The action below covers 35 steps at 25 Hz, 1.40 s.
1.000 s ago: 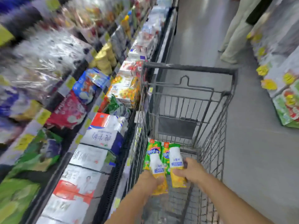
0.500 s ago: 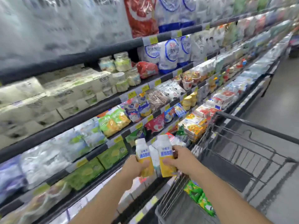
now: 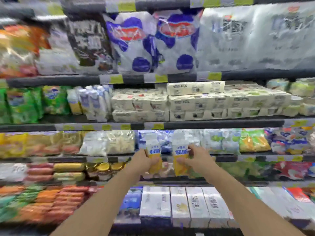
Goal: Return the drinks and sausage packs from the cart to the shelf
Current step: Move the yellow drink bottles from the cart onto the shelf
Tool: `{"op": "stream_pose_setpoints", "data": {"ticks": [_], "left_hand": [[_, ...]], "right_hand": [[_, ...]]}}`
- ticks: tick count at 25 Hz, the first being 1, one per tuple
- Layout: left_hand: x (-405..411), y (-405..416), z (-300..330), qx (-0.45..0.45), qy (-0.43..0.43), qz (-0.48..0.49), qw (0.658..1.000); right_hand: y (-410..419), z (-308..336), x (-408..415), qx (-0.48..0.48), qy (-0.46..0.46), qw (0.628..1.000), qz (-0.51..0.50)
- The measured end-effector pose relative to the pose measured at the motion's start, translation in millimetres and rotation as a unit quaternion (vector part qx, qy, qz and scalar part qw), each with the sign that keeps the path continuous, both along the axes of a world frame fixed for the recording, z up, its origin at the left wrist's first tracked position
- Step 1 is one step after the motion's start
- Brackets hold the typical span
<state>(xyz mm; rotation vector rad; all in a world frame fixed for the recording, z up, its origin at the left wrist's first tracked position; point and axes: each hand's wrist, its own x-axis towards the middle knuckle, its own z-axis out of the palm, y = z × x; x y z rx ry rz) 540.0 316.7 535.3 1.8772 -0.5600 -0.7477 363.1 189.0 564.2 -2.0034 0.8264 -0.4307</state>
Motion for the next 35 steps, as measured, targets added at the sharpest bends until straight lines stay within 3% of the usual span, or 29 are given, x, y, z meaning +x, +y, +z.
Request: {"op": "stream_pose_setpoints", "data": {"ticks": [6,13,19,26,35], "left_hand": [[160.1,114.7,23.2,-0.005,-0.041,0.043,0.998],[268.5,187.3,44.9,-0.045,-0.038,0.113,0.992],[340.1,164.9,71.0,-0.076,-0.096,0.183,0.976],[411.8,116.3,81.0,-0.060,-0.151,0.180,0.970],[482.0,99.4,70.8,0.001,-0.245,0.076,0.967]], "right_hand": [[93.4,11.6,184.1,-0.047,-0.034,0.996,0.067],[149.9,22.0,320.9,-0.022,-0.054,0.994,0.090],[141.2,33.9,388.9,-0.015,-0.083,0.989,0.121],[133.0,38.7,444.7,-0.049,-0.113,0.986,0.108],[155.5,36.4,502.9,-0.137,-0.110,0.984,-0.012]]}}
